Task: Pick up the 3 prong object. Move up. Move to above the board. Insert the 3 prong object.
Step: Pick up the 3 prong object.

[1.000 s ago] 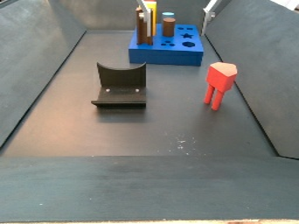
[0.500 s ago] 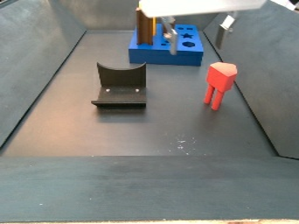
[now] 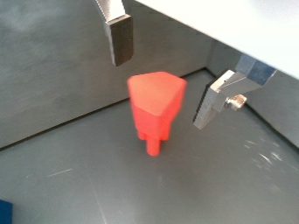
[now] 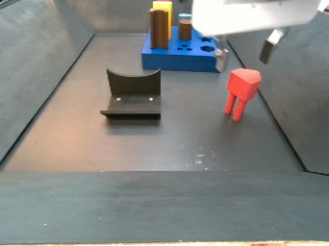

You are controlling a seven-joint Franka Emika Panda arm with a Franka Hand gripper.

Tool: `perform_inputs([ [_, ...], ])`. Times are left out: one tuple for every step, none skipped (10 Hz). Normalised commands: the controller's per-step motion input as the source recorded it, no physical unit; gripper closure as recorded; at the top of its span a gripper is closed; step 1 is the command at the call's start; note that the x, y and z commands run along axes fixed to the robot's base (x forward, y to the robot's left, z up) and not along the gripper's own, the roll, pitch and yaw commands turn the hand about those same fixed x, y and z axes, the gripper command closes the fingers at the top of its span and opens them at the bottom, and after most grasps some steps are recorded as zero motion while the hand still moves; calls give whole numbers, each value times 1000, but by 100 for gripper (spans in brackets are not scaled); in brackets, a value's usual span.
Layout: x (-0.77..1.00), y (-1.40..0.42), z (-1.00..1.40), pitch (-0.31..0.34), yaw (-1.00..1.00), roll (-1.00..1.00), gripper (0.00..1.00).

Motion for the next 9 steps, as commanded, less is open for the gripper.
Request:
perform_inputs([
  [-423,0,-340,-253,397,139,0],
  [-317,0,-311,-210,371,151,0],
  [-109,0,-289,-147,323,113,0],
  [191,0,-200,0,143,124,0],
  [263,0,-209,0,26,124,0],
  [249,23,-254,21,0,144,0],
  [214,9,-271,34,-49,174,0],
  [140,11,-309,26,-63,201,0],
  [40,40,-257,30,-3,240,0],
])
